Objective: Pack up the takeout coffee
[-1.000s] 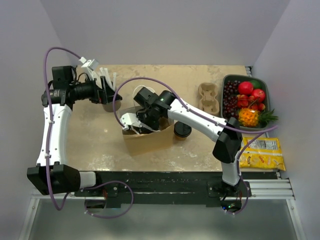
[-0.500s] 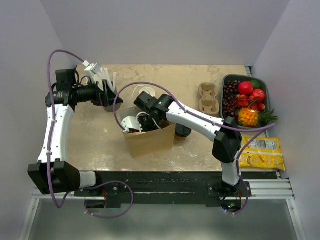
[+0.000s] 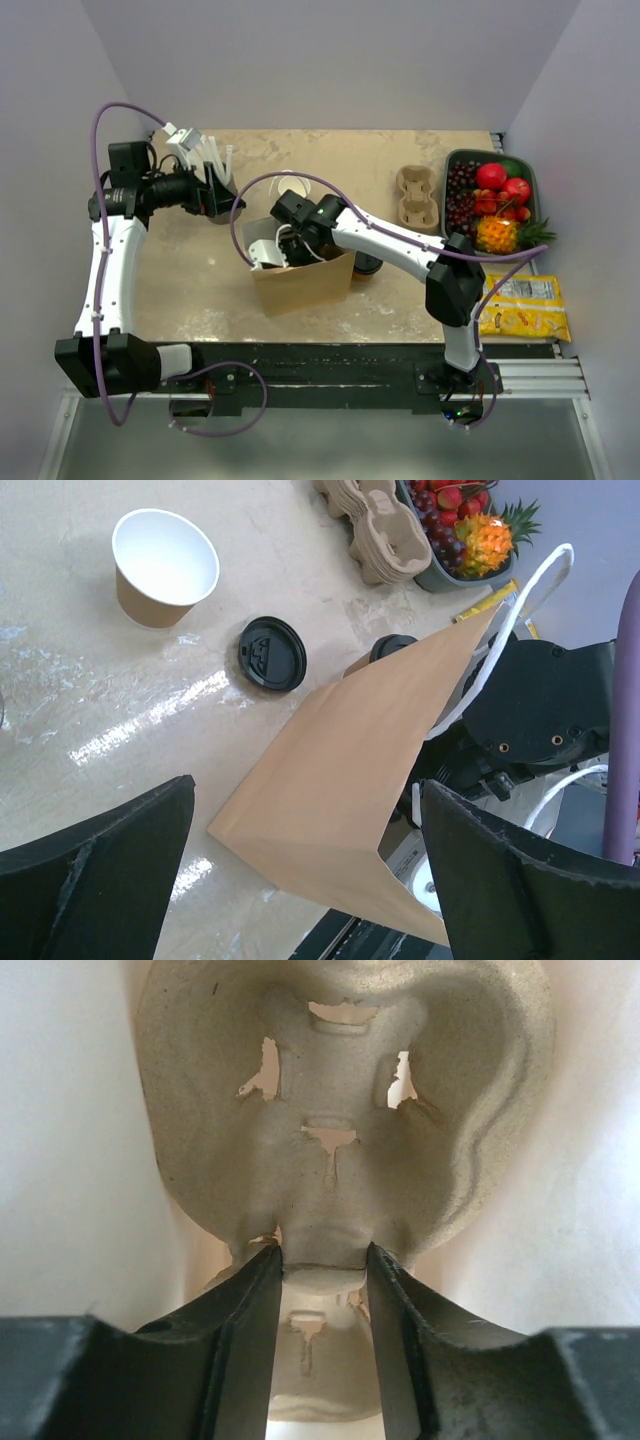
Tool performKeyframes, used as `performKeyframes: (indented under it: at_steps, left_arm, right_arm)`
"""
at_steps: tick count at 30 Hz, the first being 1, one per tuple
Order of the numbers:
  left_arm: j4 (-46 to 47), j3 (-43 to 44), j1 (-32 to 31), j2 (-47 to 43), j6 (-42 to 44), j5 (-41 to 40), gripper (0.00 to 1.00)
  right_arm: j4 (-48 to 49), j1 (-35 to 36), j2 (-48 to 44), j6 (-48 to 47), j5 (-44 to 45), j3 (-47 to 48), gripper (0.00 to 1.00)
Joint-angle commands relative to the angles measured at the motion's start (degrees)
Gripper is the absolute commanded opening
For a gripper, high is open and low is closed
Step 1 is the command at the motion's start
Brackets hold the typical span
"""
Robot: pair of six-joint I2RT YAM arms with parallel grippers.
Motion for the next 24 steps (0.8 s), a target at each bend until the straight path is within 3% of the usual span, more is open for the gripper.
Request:
performKeyframes:
  at_steps: [1,11,14,18,24]
  left_arm:
    - [2.7,-1.1,-0.2,-1.9,0.0,0.2,0.98]
    - [2.1,-0.8,-0.2,-2.8,-0.5,-1.3,0.98]
    - [2.6,-1.1,-0.2,-3.2,-0.7,-1.5,0.98]
    - [2.8,-1.6,-0.2,-3.4,-0.7,-1.1,0.99]
    - [2.8,-1.8,-0.3,-3.5,0.0,-0.7,0.99]
  right_arm:
    - [1.3,0.3,-3.6,-0.5,-2.2,-2.1,0.43]
    - [4.4,0.3,-2.7,-0.7,-0.6,-6.1,0.44]
    - [4.4,0.4,-3.1,0.1,-0.9,-5.4,0.49]
    - [6.1,0.3,-5.7,1.0,-1.1,-5.1,0.69]
    - [5.0,0.4,-6.1,2.4,-1.9,-3.0,0.74]
